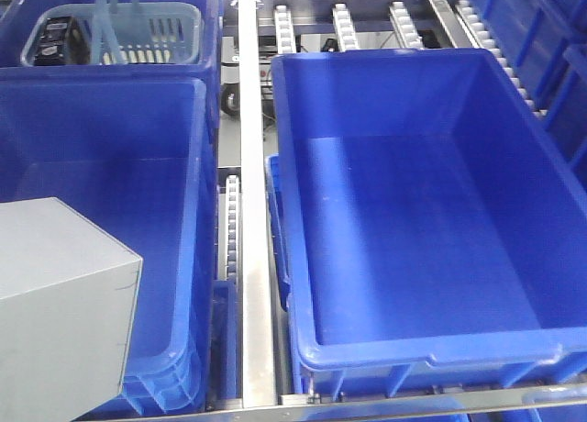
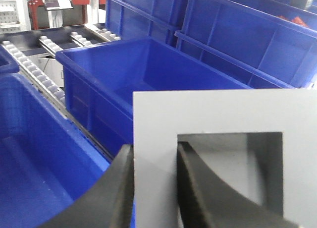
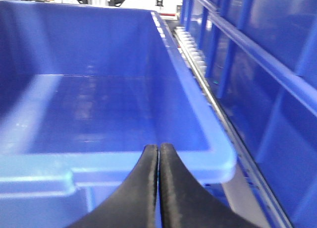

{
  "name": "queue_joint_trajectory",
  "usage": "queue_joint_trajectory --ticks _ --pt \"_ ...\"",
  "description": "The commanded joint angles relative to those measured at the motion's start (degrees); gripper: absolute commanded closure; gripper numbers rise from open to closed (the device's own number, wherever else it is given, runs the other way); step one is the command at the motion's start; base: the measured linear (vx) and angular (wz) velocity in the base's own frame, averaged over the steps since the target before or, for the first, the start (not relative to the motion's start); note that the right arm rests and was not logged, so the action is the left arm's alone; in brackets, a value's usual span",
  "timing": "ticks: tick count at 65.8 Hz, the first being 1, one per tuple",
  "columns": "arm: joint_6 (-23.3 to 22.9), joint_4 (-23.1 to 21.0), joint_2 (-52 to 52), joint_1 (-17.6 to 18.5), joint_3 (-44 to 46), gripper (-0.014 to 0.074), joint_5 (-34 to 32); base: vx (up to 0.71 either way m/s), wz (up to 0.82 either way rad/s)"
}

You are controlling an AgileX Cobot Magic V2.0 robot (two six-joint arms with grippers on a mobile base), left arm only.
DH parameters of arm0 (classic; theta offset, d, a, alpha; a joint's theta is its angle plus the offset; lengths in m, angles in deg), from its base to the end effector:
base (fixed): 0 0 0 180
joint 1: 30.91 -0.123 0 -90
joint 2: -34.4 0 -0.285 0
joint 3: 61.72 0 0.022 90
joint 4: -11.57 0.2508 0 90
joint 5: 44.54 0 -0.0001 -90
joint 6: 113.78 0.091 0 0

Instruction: Sort gray base to blue bin

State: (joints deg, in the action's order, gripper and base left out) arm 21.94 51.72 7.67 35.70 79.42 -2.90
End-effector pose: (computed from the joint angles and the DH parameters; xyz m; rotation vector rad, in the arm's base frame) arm 0.0540 -0.0265 0.3608 0.5029 1.6929 -0.6242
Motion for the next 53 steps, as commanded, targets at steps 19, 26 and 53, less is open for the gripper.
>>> queue_joint_trajectory --ticks 19,26,53 --pt "-0.4 2.4 -0.7 0.2 1.4 0.0594 -4.9 0.02 0.07" --pt "-0.4 2.4 -0.7 0.2 1.4 0.0594 -4.9 0.01 0.02" --pt "-0.4 2.4 -0.7 0.2 1.4 0.0594 -4.9 0.02 0.03"
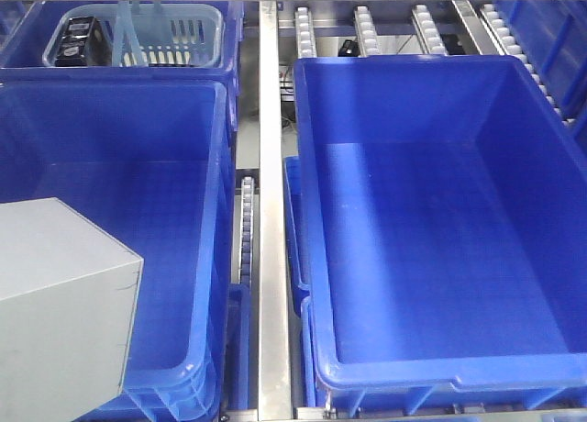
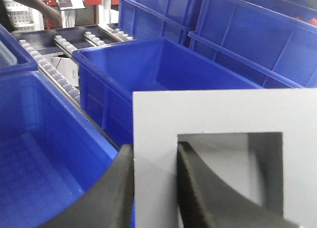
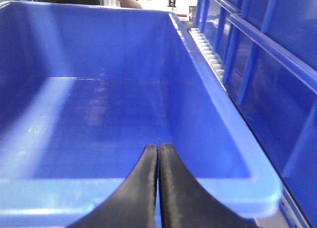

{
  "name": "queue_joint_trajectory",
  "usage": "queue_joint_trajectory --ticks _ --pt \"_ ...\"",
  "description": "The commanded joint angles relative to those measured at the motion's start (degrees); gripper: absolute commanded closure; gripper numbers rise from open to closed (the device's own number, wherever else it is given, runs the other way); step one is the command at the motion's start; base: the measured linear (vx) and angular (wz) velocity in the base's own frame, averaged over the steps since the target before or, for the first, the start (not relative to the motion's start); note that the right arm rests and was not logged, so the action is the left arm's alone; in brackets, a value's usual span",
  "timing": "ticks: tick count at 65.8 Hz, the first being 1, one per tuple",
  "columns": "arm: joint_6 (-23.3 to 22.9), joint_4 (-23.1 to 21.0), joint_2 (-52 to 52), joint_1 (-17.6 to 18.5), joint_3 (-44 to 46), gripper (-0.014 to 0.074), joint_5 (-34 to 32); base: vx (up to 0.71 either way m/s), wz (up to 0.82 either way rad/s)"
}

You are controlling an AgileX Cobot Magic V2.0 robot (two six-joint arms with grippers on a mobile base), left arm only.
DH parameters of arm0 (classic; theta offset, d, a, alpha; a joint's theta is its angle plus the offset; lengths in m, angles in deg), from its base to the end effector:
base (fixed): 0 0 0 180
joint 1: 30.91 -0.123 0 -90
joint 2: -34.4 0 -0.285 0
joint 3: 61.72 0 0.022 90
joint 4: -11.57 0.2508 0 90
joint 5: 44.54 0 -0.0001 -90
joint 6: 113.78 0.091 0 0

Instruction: Sort gray base to blue bin

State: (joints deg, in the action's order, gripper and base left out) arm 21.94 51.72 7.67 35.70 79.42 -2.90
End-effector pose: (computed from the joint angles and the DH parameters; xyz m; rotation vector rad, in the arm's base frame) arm 0.0540 -0.0265 0.3608 0.5029 1.6929 -0.6242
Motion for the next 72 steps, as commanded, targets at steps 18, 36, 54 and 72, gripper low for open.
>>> queue_joint_trajectory --ticks 18,36,54,72 --pt "-0.4 2.4 -0.7 0.2 1.4 0.0594 -4.9 0.03 0.02" --pt "-0.4 2.4 -0.7 0.2 1.4 0.0594 -4.9 0.0 0.02" --pt "-0.4 2.4 -0.7 0.2 1.4 0.0594 -4.9 0.0 0.0" --pt "-0.4 2.4 -0.7 0.2 1.4 0.0594 -4.9 0.04 0.01"
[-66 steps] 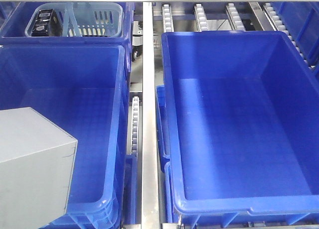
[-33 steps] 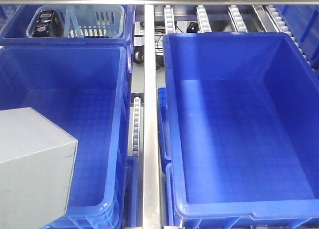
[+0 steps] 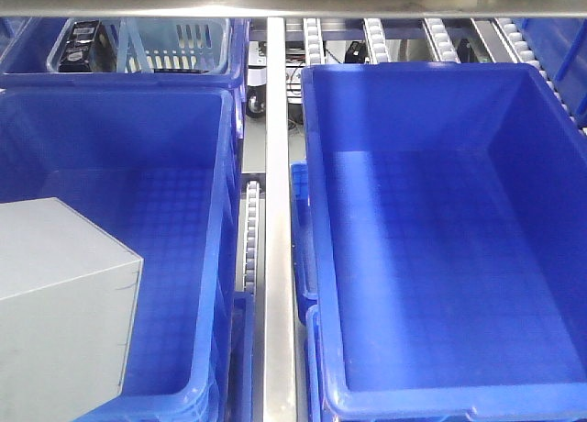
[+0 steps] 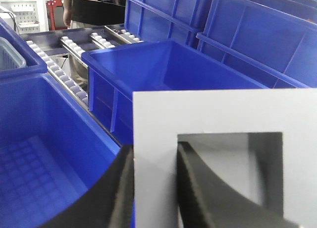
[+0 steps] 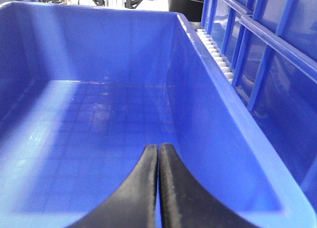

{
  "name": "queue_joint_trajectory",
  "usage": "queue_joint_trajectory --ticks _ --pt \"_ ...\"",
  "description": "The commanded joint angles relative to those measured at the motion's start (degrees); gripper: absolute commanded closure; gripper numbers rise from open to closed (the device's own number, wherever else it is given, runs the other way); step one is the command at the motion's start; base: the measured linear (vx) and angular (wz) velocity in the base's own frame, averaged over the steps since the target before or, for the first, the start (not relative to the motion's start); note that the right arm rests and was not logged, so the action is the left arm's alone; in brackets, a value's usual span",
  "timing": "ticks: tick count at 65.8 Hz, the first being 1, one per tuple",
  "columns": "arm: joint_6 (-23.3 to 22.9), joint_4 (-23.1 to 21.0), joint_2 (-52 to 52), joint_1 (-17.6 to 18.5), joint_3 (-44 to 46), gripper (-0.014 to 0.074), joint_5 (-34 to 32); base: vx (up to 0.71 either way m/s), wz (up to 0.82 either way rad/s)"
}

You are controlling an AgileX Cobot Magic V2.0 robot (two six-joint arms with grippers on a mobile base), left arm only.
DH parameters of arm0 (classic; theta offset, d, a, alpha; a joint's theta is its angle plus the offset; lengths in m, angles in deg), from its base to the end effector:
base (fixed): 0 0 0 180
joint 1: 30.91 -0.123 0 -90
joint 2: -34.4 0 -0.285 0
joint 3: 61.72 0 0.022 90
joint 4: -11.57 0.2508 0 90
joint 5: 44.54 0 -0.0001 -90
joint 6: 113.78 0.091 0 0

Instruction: Sort gray base to blue bin

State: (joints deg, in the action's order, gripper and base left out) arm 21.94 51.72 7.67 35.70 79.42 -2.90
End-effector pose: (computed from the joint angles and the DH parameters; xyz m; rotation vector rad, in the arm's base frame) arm 0.0540 -0.0265 0.3608 0.5029 1.6929 -0.6242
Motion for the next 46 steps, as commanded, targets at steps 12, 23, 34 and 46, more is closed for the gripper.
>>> queue_joint_trajectory --ticks 12,23,34,46 --pt "-0.4 2.4 -0.7 0.2 1.4 0.0594 -4.9 0.04 0.0" --pt "-0.4 2.4 -0.7 0.2 1.4 0.0594 -4.9 0.01 0.01" --pt "-0.4 2.4 -0.7 0.2 1.4 0.0594 -4.9 0.0 0.0" --pt "-0.4 2.4 -0.7 0.2 1.4 0.0594 -4.9 0.0 0.0"
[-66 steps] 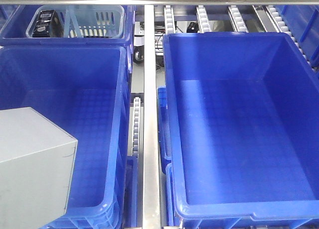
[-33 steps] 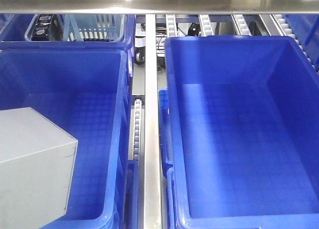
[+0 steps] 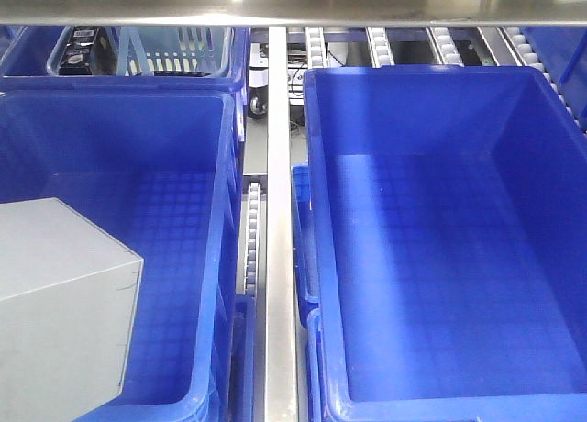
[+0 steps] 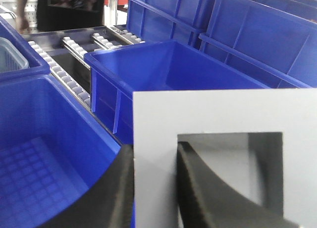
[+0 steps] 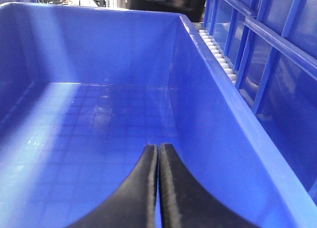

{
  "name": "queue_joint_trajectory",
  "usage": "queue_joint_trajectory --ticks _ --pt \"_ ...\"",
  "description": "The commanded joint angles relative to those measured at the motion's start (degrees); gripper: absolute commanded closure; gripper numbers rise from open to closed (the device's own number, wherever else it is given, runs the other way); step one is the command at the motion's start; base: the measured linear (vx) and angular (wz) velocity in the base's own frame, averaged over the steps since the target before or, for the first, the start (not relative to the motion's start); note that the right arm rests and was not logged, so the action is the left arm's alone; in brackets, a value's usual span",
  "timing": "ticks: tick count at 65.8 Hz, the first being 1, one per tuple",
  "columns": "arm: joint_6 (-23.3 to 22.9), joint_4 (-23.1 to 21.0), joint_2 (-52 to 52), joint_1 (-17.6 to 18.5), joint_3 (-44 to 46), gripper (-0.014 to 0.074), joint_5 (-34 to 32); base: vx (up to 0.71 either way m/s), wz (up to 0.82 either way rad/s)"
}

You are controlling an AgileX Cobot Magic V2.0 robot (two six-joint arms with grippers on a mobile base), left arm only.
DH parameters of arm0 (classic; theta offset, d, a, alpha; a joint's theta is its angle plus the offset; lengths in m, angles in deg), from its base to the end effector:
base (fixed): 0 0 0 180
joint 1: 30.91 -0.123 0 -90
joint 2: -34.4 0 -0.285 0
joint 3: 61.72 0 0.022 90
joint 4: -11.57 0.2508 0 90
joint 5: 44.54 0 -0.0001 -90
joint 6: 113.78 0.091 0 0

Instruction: Sort gray base to blue bin

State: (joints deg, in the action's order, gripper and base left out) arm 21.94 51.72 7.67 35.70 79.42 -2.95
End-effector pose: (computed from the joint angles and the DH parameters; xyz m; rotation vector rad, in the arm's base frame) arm 0.0540 -0.0265 0.3609 0.5031 1.6922 -0.6248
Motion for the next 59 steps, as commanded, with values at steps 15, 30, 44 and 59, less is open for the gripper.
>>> queue_joint_trajectory --ticks 15,30,44,59 --pt "-0.4 2.4 -0.7 0.2 1.4 0.0594 -4.8 0.0 0.0" --pt "-0.4 2.4 -0.7 0.2 1.4 0.0594 -4.8 0.0 0.0" --pt "-0.4 2.4 -0.7 0.2 1.4 0.0594 -4.8 0.0 0.0" --pt "-0.4 2.4 -0.7 0.2 1.4 0.0594 -4.8 0.0 0.0"
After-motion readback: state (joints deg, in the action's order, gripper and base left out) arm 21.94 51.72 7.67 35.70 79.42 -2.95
